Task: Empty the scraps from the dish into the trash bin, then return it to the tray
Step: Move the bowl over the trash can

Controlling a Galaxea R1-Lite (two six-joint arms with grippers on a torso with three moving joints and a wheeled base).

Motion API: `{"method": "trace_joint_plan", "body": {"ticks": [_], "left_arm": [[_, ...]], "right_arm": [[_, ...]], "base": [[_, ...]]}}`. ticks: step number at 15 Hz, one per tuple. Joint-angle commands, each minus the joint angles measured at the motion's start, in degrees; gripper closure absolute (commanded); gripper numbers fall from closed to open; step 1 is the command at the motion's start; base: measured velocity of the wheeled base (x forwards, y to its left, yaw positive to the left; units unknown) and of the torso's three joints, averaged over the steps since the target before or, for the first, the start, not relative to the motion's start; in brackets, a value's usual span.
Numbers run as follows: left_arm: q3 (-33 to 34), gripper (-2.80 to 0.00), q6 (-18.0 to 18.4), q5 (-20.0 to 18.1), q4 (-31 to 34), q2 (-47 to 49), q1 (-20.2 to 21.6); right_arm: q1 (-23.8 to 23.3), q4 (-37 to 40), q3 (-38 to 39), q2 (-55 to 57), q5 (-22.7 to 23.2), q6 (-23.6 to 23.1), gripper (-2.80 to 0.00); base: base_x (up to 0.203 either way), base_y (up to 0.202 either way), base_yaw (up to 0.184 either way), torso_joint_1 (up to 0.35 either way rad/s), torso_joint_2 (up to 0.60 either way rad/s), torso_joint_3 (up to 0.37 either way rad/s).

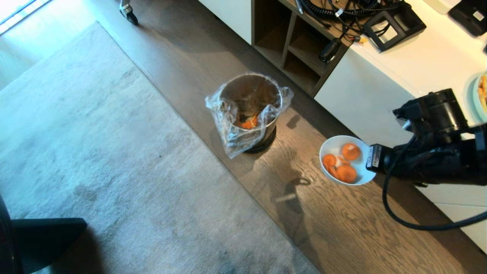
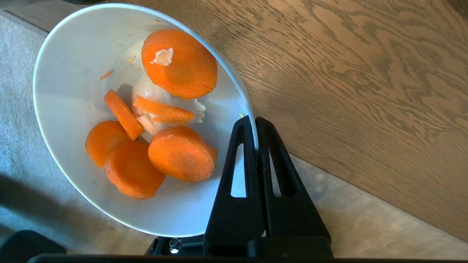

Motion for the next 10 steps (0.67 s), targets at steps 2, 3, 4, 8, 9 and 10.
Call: {"method": "trace_joint_plan", "body": {"ticks": [2, 3, 4, 8, 9, 10], "left_arm": [[0.0, 0.0, -0.1, 0.0, 0.0, 0.0, 0.0], [0.0, 0.0, -0.1, 0.0, 0.0, 0.0, 0.0], [0.0, 0.0, -0.1, 0.0, 0.0, 0.0, 0.0], [0.0, 0.0, -0.1, 0.0, 0.0, 0.0, 0.0], [0.0, 0.0, -0.1, 0.0, 0.0, 0.0, 0.0], [0.0, 0.0, -0.1, 0.0, 0.0, 0.0, 0.0]], "right_arm": [[0.3, -1.4, 2.6, -3.4, -0.2, 0.8, 0.0], [0.3, -2.4, 3.8, -3.6, -0.2, 0.8, 0.0], [0.3, -4.1, 5.3, -4.4, -0.3, 0.8, 0.0], [0.4, -7.1, 10.6, -7.2, -0.2, 0.7, 0.0], [0.3, -7.1, 10.7, -7.3, -0.2, 0.8, 0.0], [0.3, -7.2, 10.8, -7.3, -0.2, 0.7, 0.0]], "base": [[0.0, 0.0, 0.0, 0.0, 0.0, 0.0], [0.0, 0.0, 0.0, 0.0, 0.0, 0.0], [0.0, 0.0, 0.0, 0.0, 0.0, 0.0], [0.0, 0.0, 0.0, 0.0, 0.0, 0.0], [0.0, 0.0, 0.0, 0.0, 0.0, 0.0], [0.0, 0.0, 0.0, 0.0, 0.0, 0.0]]}}
